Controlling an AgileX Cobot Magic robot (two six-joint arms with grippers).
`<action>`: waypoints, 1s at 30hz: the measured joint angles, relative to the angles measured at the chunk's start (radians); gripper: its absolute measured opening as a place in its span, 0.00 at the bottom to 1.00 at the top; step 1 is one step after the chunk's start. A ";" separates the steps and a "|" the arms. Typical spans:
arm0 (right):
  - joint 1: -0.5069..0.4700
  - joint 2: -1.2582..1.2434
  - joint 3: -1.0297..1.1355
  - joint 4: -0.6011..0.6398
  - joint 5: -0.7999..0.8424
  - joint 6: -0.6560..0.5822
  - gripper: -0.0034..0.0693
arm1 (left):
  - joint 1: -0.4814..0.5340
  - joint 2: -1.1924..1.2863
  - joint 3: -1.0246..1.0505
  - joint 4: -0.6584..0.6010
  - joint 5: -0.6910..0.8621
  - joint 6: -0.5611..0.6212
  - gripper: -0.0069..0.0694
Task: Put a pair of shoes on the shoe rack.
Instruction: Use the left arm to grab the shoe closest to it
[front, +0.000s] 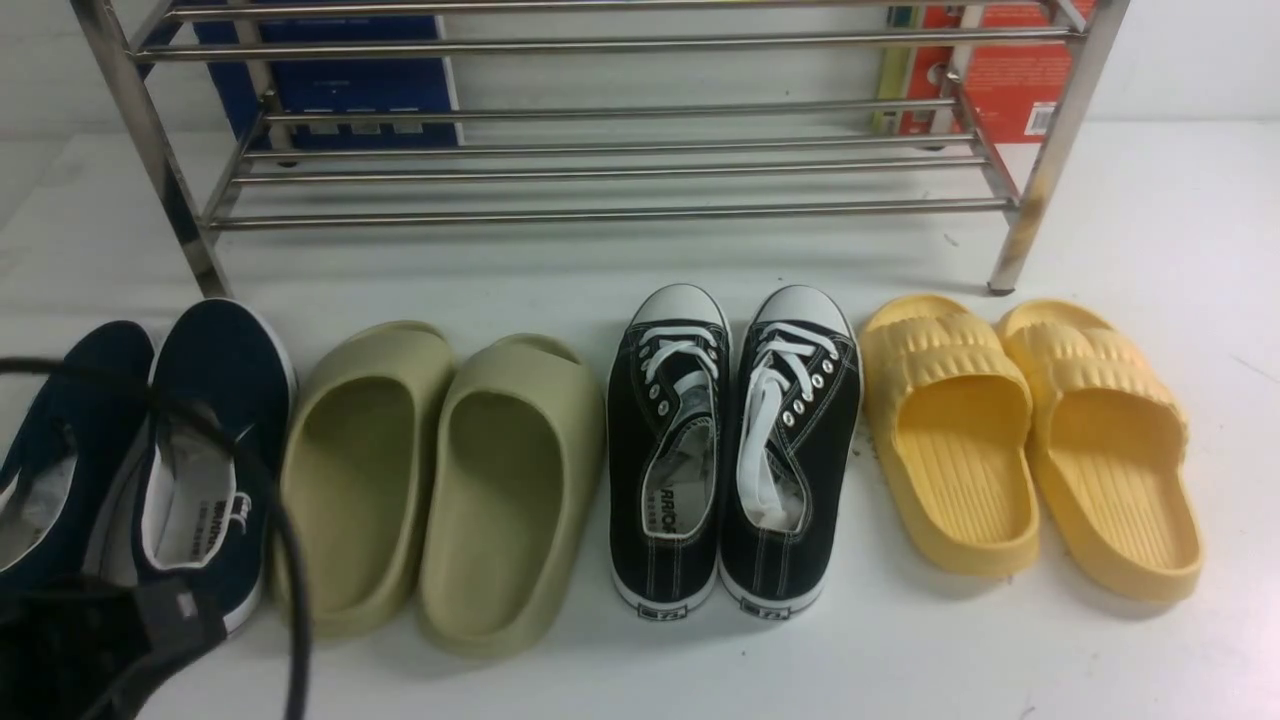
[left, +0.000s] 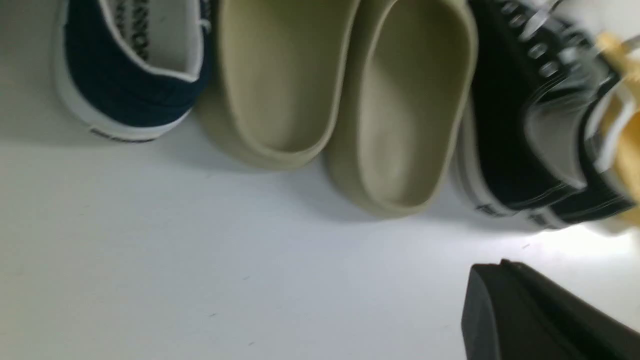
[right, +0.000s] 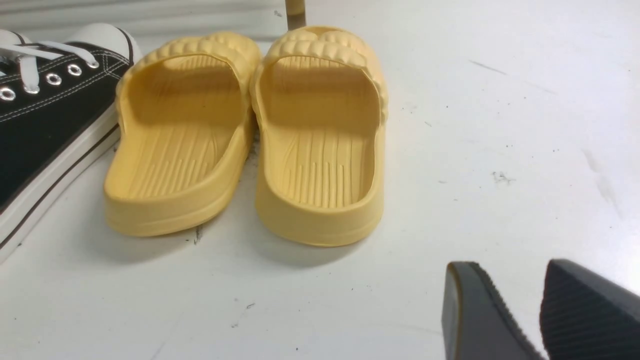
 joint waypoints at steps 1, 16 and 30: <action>0.000 0.000 0.000 0.000 0.000 -0.001 0.38 | 0.000 0.054 -0.029 0.028 0.023 0.007 0.07; 0.000 0.000 0.000 0.000 0.000 -0.001 0.38 | 0.000 0.291 -0.137 0.161 -0.021 0.021 0.07; 0.000 0.000 0.000 0.000 0.000 -0.001 0.38 | 0.001 0.419 -0.259 0.348 0.065 -0.100 0.07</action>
